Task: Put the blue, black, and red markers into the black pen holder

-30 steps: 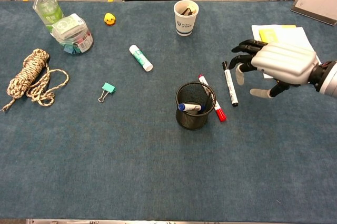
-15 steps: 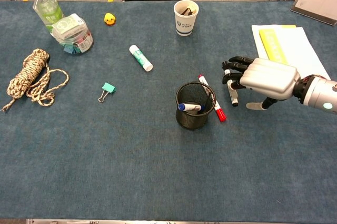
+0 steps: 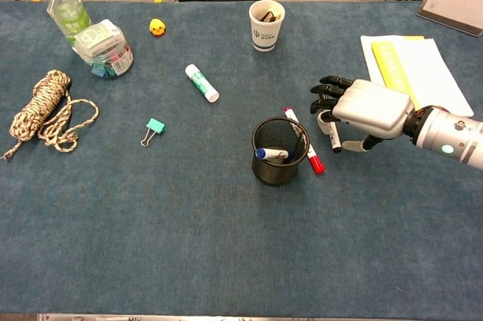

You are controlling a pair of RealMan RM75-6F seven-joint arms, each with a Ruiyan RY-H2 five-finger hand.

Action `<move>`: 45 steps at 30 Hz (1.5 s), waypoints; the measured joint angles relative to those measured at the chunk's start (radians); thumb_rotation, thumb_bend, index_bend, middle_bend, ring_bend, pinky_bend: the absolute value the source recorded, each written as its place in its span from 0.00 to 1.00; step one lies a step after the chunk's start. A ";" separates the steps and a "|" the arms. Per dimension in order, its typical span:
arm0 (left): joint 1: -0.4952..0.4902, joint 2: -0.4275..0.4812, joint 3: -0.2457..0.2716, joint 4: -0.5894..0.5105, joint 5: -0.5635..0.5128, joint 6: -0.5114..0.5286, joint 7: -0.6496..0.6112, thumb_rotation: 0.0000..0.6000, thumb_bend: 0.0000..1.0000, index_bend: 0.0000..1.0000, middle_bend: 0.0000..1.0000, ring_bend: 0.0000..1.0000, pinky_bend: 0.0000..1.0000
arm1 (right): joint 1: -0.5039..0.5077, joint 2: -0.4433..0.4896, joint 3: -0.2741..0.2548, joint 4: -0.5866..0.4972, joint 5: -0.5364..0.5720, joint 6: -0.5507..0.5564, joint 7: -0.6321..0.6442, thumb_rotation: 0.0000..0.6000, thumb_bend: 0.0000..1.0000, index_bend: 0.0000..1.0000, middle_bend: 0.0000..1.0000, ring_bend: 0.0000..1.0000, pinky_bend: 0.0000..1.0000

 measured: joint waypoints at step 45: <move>-0.004 0.004 -0.005 0.001 0.012 0.000 -0.004 1.00 0.47 0.26 0.31 0.28 0.13 | -0.050 0.070 0.049 -0.111 0.097 0.155 0.034 1.00 0.31 0.59 0.32 0.09 0.00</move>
